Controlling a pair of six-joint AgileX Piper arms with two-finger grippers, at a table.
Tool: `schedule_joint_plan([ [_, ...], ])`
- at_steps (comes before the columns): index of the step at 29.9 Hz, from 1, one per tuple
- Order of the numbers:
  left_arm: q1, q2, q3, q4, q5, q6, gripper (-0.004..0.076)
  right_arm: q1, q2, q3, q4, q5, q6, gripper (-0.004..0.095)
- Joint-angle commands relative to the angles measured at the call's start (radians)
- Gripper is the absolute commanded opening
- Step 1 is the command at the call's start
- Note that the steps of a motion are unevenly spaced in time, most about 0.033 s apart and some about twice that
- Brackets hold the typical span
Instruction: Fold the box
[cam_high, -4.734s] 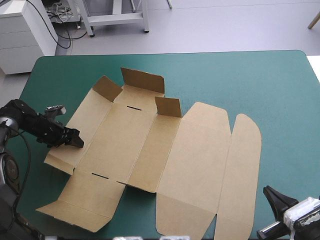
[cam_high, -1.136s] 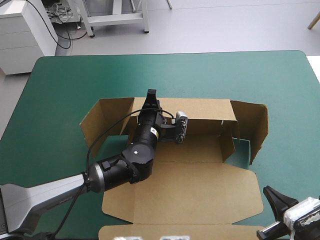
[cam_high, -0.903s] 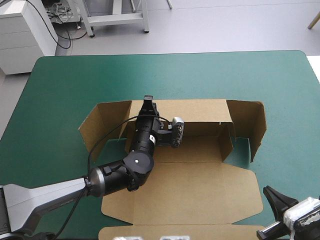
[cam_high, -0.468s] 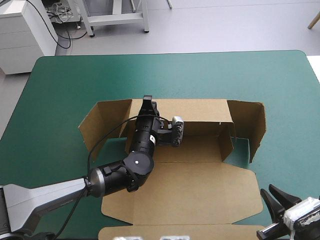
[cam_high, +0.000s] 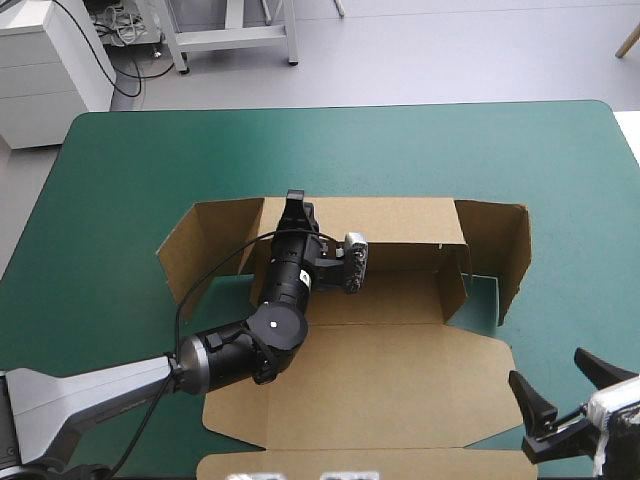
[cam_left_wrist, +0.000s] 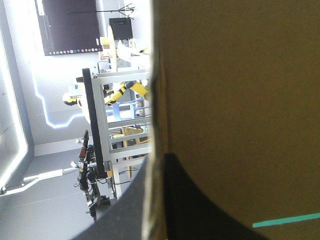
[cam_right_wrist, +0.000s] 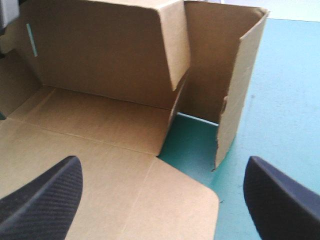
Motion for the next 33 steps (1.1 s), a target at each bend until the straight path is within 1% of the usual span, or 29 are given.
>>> schedule_joint_plan([
  [1,-0.007,-0.046,-0.024,0.061,0.041,-0.014,-0.0008,-0.005,0.129,-0.096,-0.114,-0.085,0.078,0.0813],
  [3,-0.007,-0.046,-0.024,0.061,0.041,-0.03,-0.0008,-0.005,0.207,-0.142,-0.157,-0.085,0.123,0.0813],
  [6,-0.007,-0.046,-0.024,0.061,0.041,-0.079,-0.0008,-0.005,0.342,-0.223,-0.185,-0.076,0.165,0.0814],
  [8,-0.007,-0.046,-0.024,0.061,0.041,-0.087,-0.0008,-0.005,0.456,-0.296,-0.195,-0.028,0.198,0.0814],
  [10,-0.007,-0.046,-0.024,0.061,0.041,-0.087,-0.0008,-0.005,0.588,-0.382,-0.235,0.067,0.221,0.0814],
  [12,-0.007,-0.046,-0.024,0.061,0.041,-0.094,-0.0008,-0.007,0.705,-0.456,-0.277,0.108,0.221,0.0813],
  [15,-0.007,-0.046,-0.024,0.057,0.041,-0.117,-0.0008,-0.007,0.867,-0.577,-0.332,0.113,0.211,0.0813],
  [19,-0.007,-0.046,-0.024,0.046,0.041,-0.115,-0.0008,-0.021,1.088,-0.794,-0.336,0.257,0.151,0.0813],
  [23,-0.007,-0.046,-0.024,0.049,0.041,-0.115,-0.0008,-0.1,1.261,-1.021,-0.328,0.334,0.088,0.0811],
  [24,-0.007,-0.046,-0.024,0.051,0.041,-0.115,-0.0008,-0.121,1.289,-1.063,-0.315,0.343,0.067,0.0812],
  [26,-0.007,-0.046,-0.024,0.053,0.041,-0.115,-0.0008,-0.182,1.344,-1.154,-0.234,0.343,0.016,0.0811],
  [28,-0.012,-0.046,-0.024,0.053,0.041,-0.115,-0.0008,-0.253,1.385,-1.222,-0.1,0.343,-0.039,0.0812],
  [31,-0.012,-0.046,-0.024,0.053,0.041,-0.115,-0.0008,-0.347,1.43,-1.257,0.097,0.343,-0.09,0.0812],
  [32,-0.012,-0.046,-0.024,0.053,0.041,-0.115,-0.0008,-0.379,1.444,-1.257,0.153,0.343,-0.107,0.0812],
  [33,-0.012,-0.046,-0.024,0.055,0.041,-0.112,-0.0008,-0.406,1.457,-1.257,0.185,0.343,-0.114,0.0812],
])
